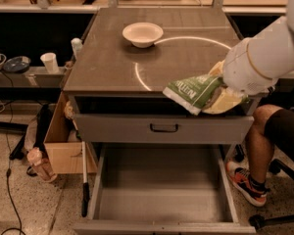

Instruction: Place green jalapeno chip bag into middle drawer

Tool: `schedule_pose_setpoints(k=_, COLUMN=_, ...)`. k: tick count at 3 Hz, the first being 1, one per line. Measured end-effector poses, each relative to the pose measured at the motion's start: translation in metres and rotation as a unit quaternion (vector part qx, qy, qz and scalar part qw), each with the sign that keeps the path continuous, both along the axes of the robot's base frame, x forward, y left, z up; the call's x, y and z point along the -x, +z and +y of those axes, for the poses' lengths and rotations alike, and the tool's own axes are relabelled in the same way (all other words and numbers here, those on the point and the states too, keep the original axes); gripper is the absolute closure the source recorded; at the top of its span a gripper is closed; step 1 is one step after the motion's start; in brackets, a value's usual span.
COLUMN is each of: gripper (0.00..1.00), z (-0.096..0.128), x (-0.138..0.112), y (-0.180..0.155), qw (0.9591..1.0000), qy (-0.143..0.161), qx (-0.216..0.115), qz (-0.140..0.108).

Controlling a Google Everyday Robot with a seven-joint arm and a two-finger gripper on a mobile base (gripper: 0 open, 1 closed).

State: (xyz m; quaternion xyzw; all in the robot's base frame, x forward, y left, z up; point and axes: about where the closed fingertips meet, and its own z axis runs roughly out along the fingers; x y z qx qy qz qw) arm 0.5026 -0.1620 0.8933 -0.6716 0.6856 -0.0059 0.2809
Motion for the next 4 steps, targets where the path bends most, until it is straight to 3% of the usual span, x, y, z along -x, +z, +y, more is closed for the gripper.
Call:
schedule_pose_setpoints(k=1, gripper=1.00, z=0.000, x=0.014, y=-0.028, qw=0.9984, qy=-0.050, qx=0.027, qz=-0.001)
schedule_pose_setpoints(k=2, gripper=1.00, z=0.003, x=0.015, y=-0.055, qw=0.9939, qy=-0.094, qx=0.056, qz=-0.016)
schedule_pose_setpoints(k=4, gripper=1.00, z=-0.009, x=-0.002, y=-0.098, qw=0.9802, qy=-0.162, qx=0.108, qz=-0.037)
